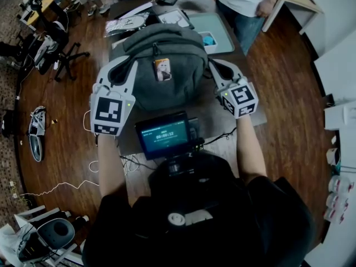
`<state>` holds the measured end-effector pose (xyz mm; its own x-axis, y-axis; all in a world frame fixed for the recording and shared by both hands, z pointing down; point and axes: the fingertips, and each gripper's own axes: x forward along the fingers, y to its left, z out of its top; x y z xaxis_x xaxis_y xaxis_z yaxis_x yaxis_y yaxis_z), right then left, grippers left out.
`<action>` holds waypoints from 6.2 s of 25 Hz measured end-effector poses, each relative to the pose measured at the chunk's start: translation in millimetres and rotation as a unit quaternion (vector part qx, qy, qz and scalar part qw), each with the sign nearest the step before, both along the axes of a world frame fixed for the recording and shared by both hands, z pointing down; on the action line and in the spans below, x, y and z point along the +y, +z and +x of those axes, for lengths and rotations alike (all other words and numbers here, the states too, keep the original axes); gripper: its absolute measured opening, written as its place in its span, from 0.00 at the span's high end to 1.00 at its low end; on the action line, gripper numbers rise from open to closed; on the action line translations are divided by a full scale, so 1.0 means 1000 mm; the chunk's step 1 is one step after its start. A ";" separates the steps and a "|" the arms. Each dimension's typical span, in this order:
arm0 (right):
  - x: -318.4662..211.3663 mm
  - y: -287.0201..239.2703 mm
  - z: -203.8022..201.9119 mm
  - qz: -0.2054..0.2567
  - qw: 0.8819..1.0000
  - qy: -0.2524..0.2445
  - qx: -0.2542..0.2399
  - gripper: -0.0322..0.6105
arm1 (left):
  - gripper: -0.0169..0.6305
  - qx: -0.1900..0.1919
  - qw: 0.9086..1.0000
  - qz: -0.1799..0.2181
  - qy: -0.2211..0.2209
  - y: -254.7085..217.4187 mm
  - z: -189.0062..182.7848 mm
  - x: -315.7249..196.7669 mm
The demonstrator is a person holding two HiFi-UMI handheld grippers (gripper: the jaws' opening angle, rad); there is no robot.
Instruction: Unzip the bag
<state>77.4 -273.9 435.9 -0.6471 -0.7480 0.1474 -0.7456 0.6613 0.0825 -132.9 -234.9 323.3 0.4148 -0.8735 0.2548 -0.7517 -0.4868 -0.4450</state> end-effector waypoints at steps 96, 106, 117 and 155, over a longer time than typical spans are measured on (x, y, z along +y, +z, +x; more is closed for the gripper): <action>0.021 -0.095 -0.098 0.112 0.969 -0.174 0.133 0.74 | 0.80 -0.130 0.985 0.097 0.053 -0.023 0.054 -0.017; 0.021 -0.097 -0.099 0.115 0.969 -0.180 0.129 0.73 | 0.95 -0.114 0.986 0.115 0.045 -0.032 0.049 -0.018; 0.023 -0.095 -0.096 0.104 0.970 -0.183 0.121 0.75 | 0.96 0.031 0.997 0.049 0.052 -0.041 0.043 -0.010; 0.028 -0.094 -0.090 0.101 0.969 -0.188 0.123 0.77 | 0.96 0.063 0.997 0.031 -0.024 -0.018 -0.052 0.036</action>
